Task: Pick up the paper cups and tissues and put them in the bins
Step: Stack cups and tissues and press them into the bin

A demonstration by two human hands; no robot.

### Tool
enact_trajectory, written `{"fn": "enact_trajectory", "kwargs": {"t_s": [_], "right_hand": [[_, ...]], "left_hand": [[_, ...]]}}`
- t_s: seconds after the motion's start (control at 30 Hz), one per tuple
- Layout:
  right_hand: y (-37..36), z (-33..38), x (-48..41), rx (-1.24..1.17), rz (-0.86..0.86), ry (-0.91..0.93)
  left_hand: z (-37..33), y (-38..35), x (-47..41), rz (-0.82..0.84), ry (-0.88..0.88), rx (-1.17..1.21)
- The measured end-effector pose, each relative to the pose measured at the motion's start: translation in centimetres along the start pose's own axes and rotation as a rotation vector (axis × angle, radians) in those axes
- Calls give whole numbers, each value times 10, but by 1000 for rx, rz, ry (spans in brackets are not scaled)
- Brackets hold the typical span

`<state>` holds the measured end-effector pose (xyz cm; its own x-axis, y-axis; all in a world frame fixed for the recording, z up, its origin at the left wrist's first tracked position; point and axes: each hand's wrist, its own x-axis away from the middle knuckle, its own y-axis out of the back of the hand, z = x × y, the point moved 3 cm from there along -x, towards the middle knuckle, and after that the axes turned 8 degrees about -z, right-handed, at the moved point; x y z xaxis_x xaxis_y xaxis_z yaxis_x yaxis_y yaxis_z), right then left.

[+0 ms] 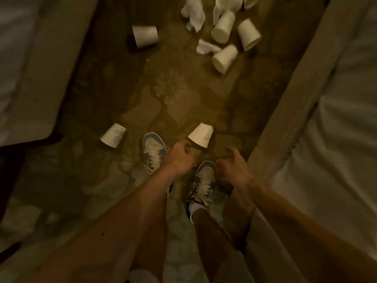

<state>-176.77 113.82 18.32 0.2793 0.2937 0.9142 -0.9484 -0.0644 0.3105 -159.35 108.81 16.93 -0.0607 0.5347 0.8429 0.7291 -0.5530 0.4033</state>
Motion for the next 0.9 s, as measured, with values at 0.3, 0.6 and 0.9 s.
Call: {"fn": "enact_trajectory", "kwargs": {"t_s": [0.3, 0.6, 0.9], "right_hand": [[-61, -10, -152, -13, -38, 25], [-93, -5, -216, -3, -132, -65], [-135, 30, -203, 242, -124, 66]], "left_hand": [[34, -76, -150, 59, 8, 60], [66, -94, -193, 128, -94, 117], [102, -43, -159, 197, -126, 130]]}}
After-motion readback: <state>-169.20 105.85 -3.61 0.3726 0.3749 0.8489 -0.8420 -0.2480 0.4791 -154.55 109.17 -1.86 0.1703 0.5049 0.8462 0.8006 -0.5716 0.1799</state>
